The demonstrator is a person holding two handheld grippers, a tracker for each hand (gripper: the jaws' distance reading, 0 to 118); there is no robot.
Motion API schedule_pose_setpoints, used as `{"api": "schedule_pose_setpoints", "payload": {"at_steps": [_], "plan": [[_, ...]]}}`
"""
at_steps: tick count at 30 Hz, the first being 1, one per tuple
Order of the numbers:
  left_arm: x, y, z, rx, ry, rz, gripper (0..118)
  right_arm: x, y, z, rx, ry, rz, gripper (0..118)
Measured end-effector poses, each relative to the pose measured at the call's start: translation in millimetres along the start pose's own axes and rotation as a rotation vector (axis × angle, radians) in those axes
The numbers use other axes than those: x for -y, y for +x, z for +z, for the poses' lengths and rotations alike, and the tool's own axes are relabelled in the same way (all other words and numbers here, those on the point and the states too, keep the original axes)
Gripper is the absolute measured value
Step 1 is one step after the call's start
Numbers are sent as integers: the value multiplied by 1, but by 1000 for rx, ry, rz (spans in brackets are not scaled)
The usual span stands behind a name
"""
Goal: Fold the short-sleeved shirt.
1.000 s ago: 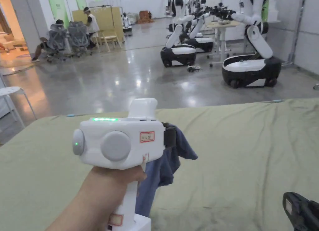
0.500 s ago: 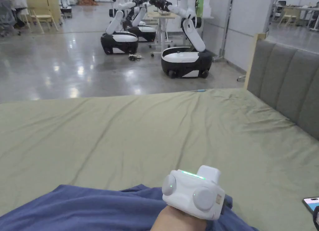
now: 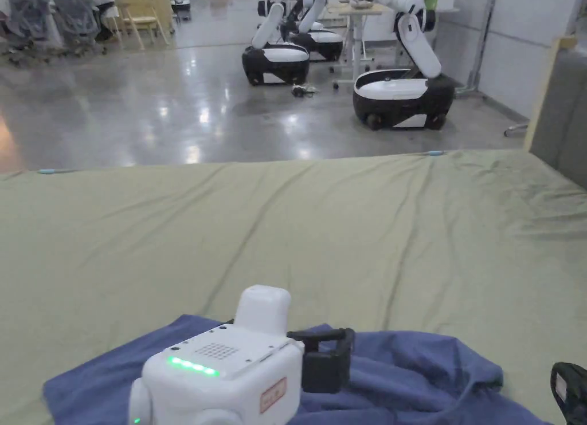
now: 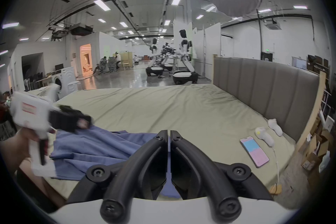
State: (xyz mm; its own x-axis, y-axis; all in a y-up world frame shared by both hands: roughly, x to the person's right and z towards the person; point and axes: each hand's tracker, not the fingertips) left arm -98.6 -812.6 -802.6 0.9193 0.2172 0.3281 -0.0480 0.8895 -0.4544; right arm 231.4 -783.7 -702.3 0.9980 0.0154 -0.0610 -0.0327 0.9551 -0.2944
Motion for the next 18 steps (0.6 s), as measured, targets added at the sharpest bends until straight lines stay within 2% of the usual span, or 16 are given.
{"api": "schedule_pose_setpoints", "payload": {"at_steps": [1,2,3,4,5,6,11,18], "plan": [[1,-18,27,-55,42,29,63,-1,-8,-4,-17,-1,7,5],[6,-36,56,-120,85,65,51,-1,-17,-10,-31,-4,16,5],[11,-53,83,-190,125,103,28,0,-24,-14,-47,-7,28,5],[18,-73,100,-237,141,134,28,0,-32,-18,-65,-9,41,5],[24,-89,120,-263,135,157,17,1,-41,-23,-78,-9,54,5],[30,-103,139,-303,128,152,0,1,-49,-27,-82,-8,63,5],[56,-145,198,-485,122,79,0,5,-80,-40,-129,-30,61,5],[60,-190,180,-506,84,127,0,0,-113,-48,-145,-52,110,5]]}}
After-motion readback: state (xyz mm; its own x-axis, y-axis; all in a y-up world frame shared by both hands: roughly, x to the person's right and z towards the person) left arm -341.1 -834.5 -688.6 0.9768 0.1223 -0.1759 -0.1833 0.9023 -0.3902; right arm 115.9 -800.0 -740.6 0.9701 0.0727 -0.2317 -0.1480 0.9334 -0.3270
